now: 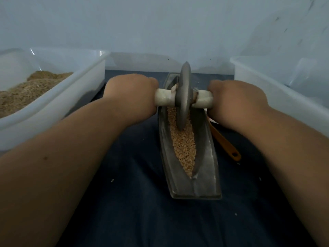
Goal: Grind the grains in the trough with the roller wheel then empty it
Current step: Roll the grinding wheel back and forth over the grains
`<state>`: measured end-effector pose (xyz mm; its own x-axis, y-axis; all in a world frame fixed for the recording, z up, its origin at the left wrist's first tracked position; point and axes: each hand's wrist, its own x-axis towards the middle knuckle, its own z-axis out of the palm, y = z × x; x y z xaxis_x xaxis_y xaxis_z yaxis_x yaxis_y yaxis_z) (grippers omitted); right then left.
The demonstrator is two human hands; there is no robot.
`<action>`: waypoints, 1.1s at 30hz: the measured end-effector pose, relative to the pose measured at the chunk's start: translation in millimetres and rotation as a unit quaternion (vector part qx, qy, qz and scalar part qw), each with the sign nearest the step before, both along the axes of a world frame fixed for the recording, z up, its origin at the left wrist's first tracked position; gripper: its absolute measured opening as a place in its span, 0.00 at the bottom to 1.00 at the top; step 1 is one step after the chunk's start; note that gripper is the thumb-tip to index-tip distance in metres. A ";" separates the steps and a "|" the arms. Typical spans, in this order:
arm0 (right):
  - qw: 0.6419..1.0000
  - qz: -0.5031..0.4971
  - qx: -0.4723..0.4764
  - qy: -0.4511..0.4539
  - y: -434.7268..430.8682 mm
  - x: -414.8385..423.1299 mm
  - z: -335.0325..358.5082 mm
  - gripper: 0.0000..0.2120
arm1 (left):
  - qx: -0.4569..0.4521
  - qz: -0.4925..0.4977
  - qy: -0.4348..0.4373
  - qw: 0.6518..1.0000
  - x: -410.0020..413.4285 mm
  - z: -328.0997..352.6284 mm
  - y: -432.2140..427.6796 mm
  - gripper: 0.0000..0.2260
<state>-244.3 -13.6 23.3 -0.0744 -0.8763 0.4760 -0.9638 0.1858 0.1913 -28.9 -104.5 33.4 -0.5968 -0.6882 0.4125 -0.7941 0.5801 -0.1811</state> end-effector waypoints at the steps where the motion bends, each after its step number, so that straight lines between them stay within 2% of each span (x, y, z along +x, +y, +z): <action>1: 1.000 0.005 0.023 -0.002 4.0 0.0 2.7 0.11 | 0.019 -0.008 -0.016 1.000 3.3 2.9 2.3 0.12; 4: 0.993 0.030 0.110 -0.011 23.5 1.8 13.6 0.11 | 0.109 -0.049 -0.086 0.989 17.7 14.2 11.6 0.11; 8: 0.986 0.064 0.154 0.001 52.4 6.3 23.0 0.08 | 0.183 -0.072 -0.144 0.970 32.4 24.8 27.7 0.18; 13: 0.978 0.034 0.205 -0.033 52.5 13.7 30.0 0.09 | 0.152 -0.068 -0.163 0.972 28.4 25.7 31.7 0.13; 16: 0.973 0.010 0.217 -0.076 34.7 12.7 26.0 0.09 | 0.052 -0.064 -0.120 0.989 19.3 17.0 22.8 0.10; 18: 0.982 -0.012 0.176 -0.070 17.1 7.7 19.8 0.08 | 0.012 -0.032 -0.064 0.997 10.3 12.0 12.8 0.09; 22: 1.000 -0.018 0.004 0.000 -7.0 -3.4 2.7 0.10 | 0.020 -0.008 -0.003 1.000 -2.2 3.8 -6.8 0.09; 24: 1.000 -0.016 -0.012 -0.004 -10.1 -5.7 -1.5 0.10 | -0.008 -0.004 0.008 1.000 -3.1 0.1 -8.9 0.10; 27: 1.000 -0.013 0.014 -0.009 -5.1 -5.0 1.0 0.12 | -0.010 -0.009 -0.006 1.000 -0.3 0.3 -5.6 0.12; 31: 0.991 0.025 0.128 -0.015 22.3 4.4 19.3 0.12 | 0.114 -0.044 -0.089 0.988 16.7 12.7 9.0 0.10; 33: 0.982 0.039 0.184 -0.028 45.4 8.7 30.1 0.12 | 0.134 -0.048 -0.120 0.983 22.2 14.7 15.2 0.11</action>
